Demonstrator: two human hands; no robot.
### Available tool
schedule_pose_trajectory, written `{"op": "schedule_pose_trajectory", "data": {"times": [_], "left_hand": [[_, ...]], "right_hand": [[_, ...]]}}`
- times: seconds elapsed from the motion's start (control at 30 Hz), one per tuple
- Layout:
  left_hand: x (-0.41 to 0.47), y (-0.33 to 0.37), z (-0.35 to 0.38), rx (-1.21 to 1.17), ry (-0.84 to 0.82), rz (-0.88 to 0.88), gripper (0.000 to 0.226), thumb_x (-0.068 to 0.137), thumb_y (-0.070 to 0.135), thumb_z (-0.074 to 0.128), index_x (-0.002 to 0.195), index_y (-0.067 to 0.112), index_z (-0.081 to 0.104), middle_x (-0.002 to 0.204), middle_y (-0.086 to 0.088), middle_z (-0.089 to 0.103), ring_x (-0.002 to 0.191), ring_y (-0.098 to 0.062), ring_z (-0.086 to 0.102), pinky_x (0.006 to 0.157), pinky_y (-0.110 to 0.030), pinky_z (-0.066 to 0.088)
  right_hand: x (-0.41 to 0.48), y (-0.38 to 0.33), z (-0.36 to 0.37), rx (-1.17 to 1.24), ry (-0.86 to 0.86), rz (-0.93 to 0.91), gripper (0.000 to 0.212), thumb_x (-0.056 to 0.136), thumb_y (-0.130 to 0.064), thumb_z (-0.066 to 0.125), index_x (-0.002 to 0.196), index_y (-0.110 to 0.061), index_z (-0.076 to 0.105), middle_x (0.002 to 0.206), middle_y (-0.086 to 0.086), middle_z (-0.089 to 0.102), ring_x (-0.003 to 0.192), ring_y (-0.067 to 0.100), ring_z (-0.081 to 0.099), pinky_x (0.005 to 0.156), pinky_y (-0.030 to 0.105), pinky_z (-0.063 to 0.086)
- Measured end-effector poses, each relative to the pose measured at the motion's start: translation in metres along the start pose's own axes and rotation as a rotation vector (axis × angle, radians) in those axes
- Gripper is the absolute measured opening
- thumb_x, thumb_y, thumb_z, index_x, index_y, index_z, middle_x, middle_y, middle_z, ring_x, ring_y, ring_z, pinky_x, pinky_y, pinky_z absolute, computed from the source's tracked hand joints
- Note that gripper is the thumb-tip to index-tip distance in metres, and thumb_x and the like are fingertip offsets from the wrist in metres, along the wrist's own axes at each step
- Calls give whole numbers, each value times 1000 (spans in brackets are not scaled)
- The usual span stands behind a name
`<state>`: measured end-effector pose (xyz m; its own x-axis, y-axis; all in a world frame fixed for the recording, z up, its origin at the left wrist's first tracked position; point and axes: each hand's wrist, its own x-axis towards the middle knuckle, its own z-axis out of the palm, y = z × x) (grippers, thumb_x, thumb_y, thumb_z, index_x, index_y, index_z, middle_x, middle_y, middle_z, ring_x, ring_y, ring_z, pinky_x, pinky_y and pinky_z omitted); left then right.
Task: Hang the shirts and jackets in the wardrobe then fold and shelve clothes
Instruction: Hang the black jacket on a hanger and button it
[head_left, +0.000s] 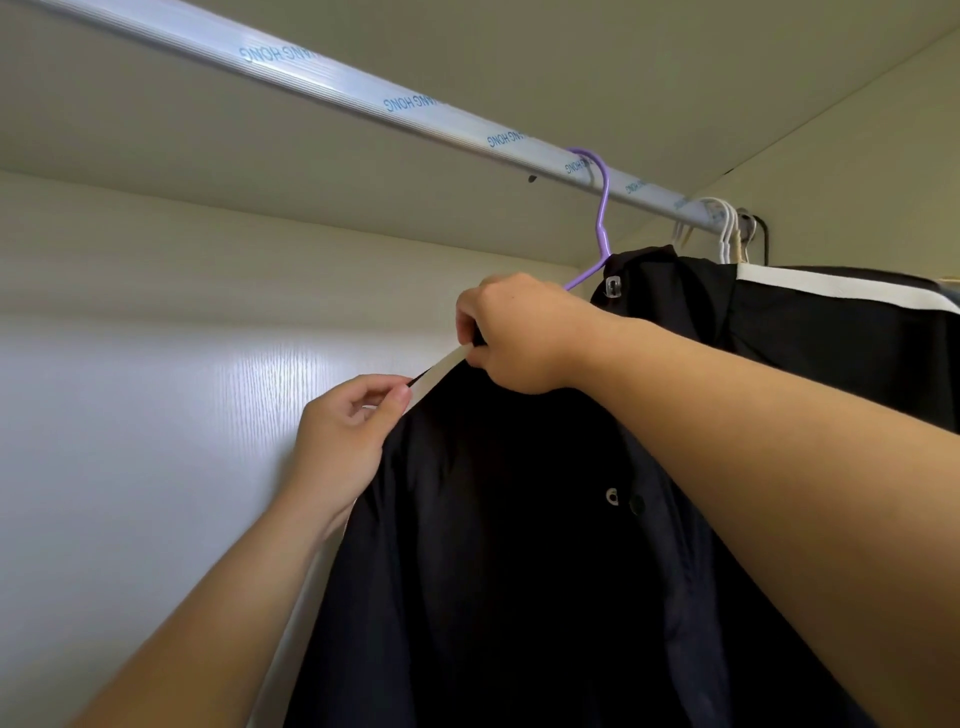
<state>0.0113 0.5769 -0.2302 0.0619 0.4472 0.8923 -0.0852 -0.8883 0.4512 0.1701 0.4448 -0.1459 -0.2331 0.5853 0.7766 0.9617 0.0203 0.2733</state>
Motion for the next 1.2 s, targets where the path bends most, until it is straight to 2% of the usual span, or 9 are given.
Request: {"op": "schedule_pose_trajectory", "data": {"times": [0.2,0.27,0.47,0.57,0.67,0.77,0.87,1.03,1.2], "left_hand": [[-1,-2,11,-57,-84,-84,26,102,26,56,89,32,78,96,-10,75,93,-22,72,93,-47,54],[1,-3,14,-132,-112,-136,28,103,25,54,90,28,79,98,-14,75,95,-30,71,91,-44,55],[18,-4,17,-438,-184,-392,29,101,19,54,84,14,77,88,-12,71,77,-21,70,68,-30,57],[24,-6,13,-602,-333,-586,22,97,17,56,102,9,76,107,-12,66,98,-26,68,94,-35,52],[24,-9,15,-637,-435,-681,41,92,23,59,130,7,65,130,-14,61,124,-32,58,115,-42,36],[17,-12,23,-584,-394,-565,23,98,26,56,103,11,74,102,-8,70,95,-21,69,92,-34,52],[5,-19,31,-432,-276,-345,6,93,16,66,99,14,68,96,-7,71,84,-17,70,75,-27,55],[-10,-27,38,-292,-171,-248,16,91,15,72,107,14,72,104,-5,76,100,-21,72,92,-33,54],[-13,-24,46,-134,-18,-127,7,91,22,72,96,23,76,92,5,77,90,-12,73,82,-27,55]], "right_hand": [[-5,2,4,-58,7,-39,21,98,-41,50,115,-40,62,102,-6,46,88,18,50,84,35,36],[-4,1,5,-91,-3,-32,21,98,-36,50,112,-38,66,104,-4,49,93,20,54,90,39,39],[3,1,10,-131,-27,-3,20,97,-29,51,110,-28,66,111,2,57,102,26,58,95,43,39],[5,1,13,-148,-37,9,21,98,-32,49,106,-24,66,108,2,61,100,26,58,92,41,37],[7,2,14,-176,-50,25,22,97,-33,47,102,-22,66,102,1,63,97,25,57,85,40,32],[6,3,14,-218,-75,36,19,94,-28,48,100,-22,65,97,0,61,91,25,57,81,39,29],[3,4,13,-243,-98,36,16,91,-23,50,98,-22,65,95,-1,61,87,23,55,78,38,26],[-3,5,8,-264,-138,33,17,90,-22,50,99,-22,65,97,0,60,88,23,56,81,38,27],[-7,1,5,-292,-143,34,21,92,-25,47,105,-23,64,103,2,57,87,24,52,81,38,26]]}}
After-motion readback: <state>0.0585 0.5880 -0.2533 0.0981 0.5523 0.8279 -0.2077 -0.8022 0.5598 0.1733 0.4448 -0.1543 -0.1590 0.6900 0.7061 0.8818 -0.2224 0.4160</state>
